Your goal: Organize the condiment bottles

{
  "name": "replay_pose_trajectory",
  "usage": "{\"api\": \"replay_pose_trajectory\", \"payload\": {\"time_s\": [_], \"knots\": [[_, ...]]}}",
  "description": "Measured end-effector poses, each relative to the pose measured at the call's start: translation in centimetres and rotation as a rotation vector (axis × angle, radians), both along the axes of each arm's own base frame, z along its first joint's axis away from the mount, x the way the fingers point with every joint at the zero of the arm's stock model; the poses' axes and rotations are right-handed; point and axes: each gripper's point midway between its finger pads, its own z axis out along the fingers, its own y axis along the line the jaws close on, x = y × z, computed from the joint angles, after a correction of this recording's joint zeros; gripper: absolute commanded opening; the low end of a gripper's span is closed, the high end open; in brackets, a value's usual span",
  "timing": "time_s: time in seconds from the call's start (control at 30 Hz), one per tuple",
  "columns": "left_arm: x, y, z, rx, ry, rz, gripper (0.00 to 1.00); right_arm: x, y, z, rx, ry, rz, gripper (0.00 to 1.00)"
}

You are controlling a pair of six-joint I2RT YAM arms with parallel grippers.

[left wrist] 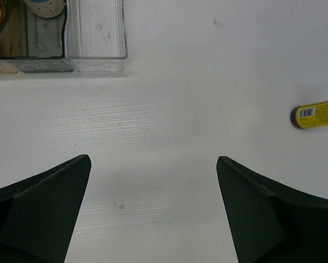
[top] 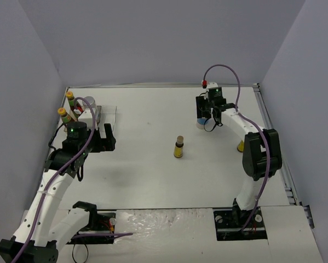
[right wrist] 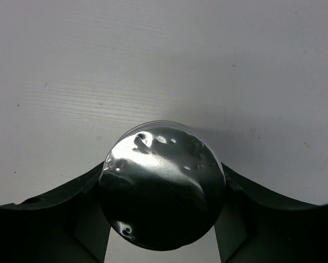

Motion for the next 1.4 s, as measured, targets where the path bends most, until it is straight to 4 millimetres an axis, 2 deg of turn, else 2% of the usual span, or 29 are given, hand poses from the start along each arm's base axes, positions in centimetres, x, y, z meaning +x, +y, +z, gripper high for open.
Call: {"api": "replay_pose_trajectory", "payload": {"time_s": [0.07,0.17,0.3,0.4,0.57,0.63,0.73,0.9,1.0,1.07,1.13,1.23,1.33,1.4], "knots": [[0.0,0.0,0.0,0.001,0.002,0.000,0.97,-0.1,0.9,0.1,-0.010,-0.002,0.037,0.28],[0.0,0.0,0.0,0.001,0.002,0.000,0.97,-0.7,3.9,0.6,-0.021,-0.010,0.125,0.26],[0.0,0.0,0.0,0.001,0.002,0.000,0.97,-2.3,10.6,2.0,-0.001,-0.043,0.296,0.26],[0.0,0.0,0.0,0.001,0.001,0.000,0.97,-4.2,16.0,3.5,0.017,-0.073,0.425,0.26],[0.0,0.1,0.0,0.005,-0.001,-0.002,0.97,-7.3,23.6,5.9,0.060,-0.126,0.606,0.27],[-0.1,0.1,0.1,0.007,-0.005,-0.004,0.97,-8.9,26.3,6.0,0.075,-0.131,0.673,0.28],[-0.2,0.1,0.4,0.009,-0.018,-0.007,0.97,-11.4,29.2,4.8,0.074,-0.107,0.751,0.29],[-0.4,0.2,1.0,0.007,-0.046,-0.010,0.97,-14.7,31.7,2.0,0.040,-0.050,0.840,0.34],[-0.5,0.1,1.0,0.004,-0.058,-0.014,0.97,-15.7,32.2,1.3,0.030,-0.035,0.869,0.43],[-0.6,0.0,0.7,0.001,-0.060,-0.021,0.97,-15.9,32.3,0.9,0.025,-0.030,0.876,0.55],[-0.6,-0.1,0.3,-0.002,-0.054,-0.029,0.97,-16.1,32.1,0.6,0.018,-0.025,0.880,0.71],[-0.6,-0.4,-0.4,-0.007,-0.047,-0.040,0.97,-16.1,32.0,0.3,0.009,-0.031,0.888,0.86],[-0.6,-0.6,-1.0,-0.014,-0.036,-0.054,0.97,-16.1,31.9,0.2,0.004,-0.037,0.892,0.97],[-0.5,-0.9,-1.2,-0.021,-0.032,-0.064,0.97,-16.1,31.7,0.3,0.002,-0.039,0.892,1.00]]}}
